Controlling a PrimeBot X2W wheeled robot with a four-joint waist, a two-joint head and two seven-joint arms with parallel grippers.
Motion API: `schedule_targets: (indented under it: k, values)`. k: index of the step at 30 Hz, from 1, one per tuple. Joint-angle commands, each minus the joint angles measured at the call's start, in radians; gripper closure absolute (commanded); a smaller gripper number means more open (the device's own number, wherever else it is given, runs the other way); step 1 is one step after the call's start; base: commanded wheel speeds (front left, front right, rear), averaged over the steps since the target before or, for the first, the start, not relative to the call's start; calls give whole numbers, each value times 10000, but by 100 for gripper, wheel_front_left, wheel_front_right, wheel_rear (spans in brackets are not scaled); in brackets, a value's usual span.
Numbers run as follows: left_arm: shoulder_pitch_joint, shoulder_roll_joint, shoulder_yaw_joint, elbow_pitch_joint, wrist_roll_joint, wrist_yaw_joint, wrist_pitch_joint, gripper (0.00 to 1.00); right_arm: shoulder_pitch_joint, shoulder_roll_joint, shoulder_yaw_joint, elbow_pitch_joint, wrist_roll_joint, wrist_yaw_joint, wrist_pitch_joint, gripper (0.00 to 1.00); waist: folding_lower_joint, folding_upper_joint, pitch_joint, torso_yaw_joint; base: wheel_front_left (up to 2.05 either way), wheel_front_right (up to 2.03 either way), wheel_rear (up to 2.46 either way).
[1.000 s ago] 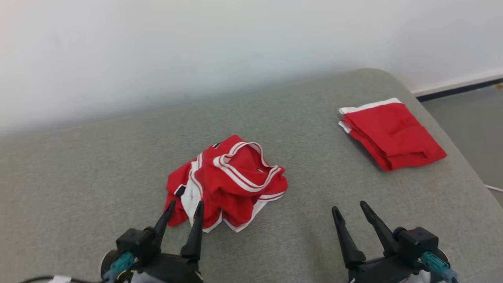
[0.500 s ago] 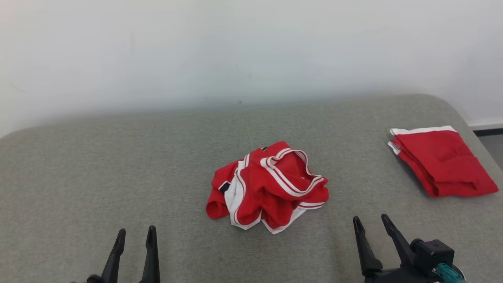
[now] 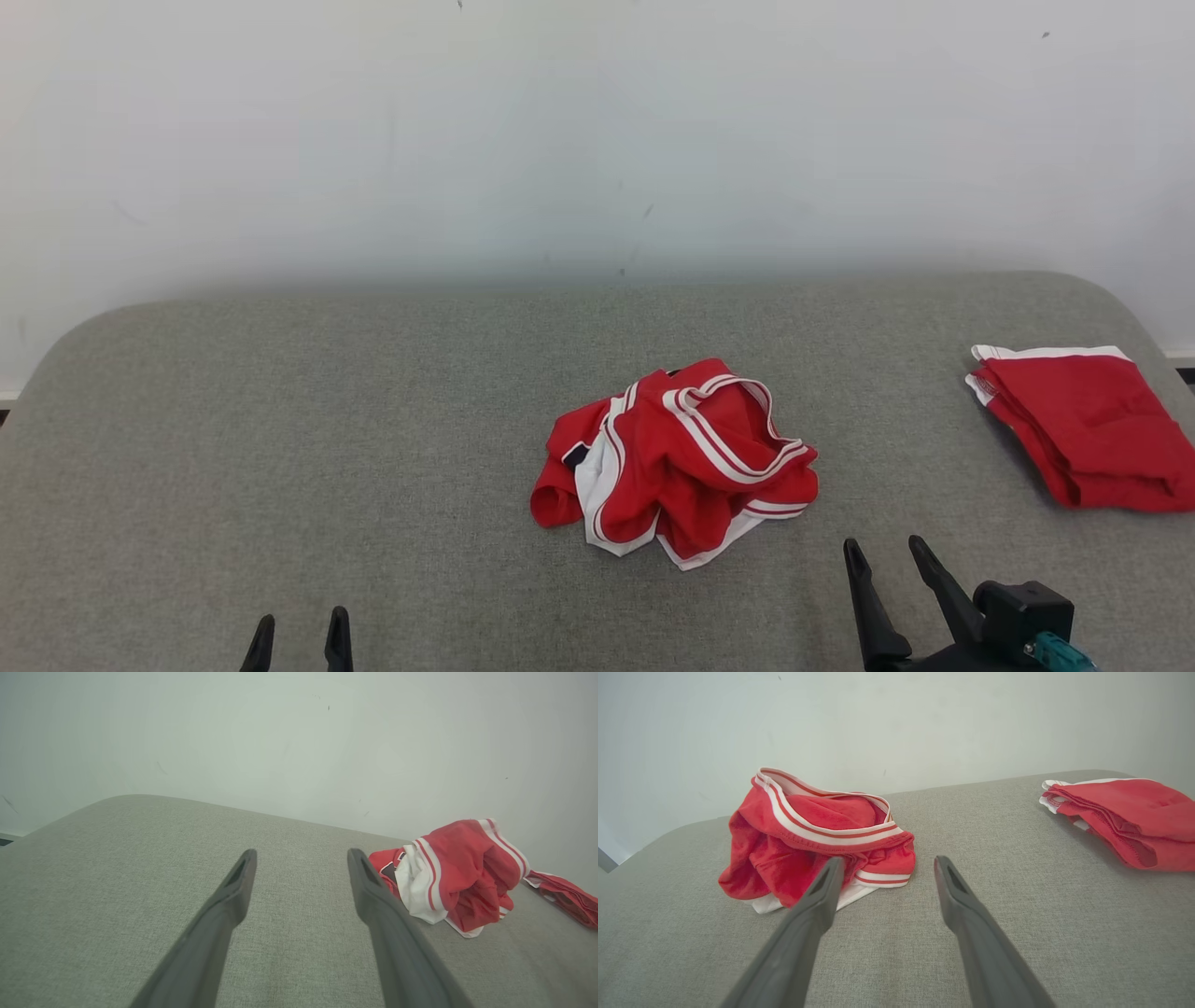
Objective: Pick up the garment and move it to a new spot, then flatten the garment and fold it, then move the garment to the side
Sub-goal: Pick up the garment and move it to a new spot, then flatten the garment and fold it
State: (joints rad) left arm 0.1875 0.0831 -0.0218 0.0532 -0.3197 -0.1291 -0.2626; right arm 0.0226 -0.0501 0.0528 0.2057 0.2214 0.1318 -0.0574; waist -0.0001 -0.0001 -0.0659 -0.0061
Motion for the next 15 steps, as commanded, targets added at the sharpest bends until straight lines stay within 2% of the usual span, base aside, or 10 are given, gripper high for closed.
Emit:
schedule_targets:
  k: [1, 15]
  values:
    - [156, -47, 44, -35, 25, -6, -28, 0, 118, -5, -3, 24, 26, -24, 5, 0, 1, 1, 6, -1, 0, 0, 0]
    - [-89, 85, -112, 51, -212, -17, -29, 0, -5, -3, 13, -42, -12, -24, 63, 0, 1, 1, 142, -177, 0, 0, 0]
